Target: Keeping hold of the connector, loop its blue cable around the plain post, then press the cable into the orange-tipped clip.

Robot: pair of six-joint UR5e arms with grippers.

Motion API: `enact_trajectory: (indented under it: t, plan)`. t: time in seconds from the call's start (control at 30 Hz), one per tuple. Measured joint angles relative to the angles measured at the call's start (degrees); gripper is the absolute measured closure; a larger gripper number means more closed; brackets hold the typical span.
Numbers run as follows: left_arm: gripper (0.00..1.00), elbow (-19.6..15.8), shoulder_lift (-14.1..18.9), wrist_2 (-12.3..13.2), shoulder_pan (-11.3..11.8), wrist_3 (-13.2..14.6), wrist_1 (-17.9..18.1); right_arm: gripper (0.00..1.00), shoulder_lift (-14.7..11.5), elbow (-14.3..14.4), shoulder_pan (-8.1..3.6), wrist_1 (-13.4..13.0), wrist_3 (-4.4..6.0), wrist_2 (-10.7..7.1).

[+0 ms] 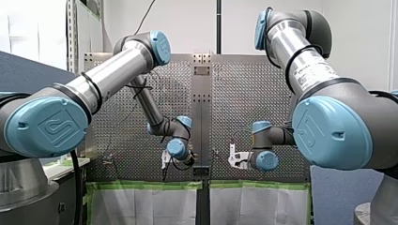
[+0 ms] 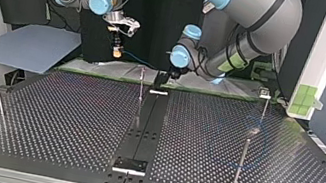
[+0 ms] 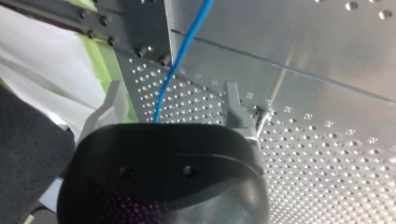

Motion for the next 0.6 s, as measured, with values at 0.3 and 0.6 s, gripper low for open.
enact_trajectory:
  t: [0.3, 0.6]
  plan:
    - [0.0, -0.5, 0.0, -5.4, -1.3, 5.4, 0.3, 1.0, 0.0, 0.0, 0.0, -0.1, 0.02, -0.96]
    - [0.0, -2.2, -0.1, -7.0, -1.8, 9.4, 3.7, 1.0, 0.0, 0.0, 0.05, -0.2, 0.14, -3.5]
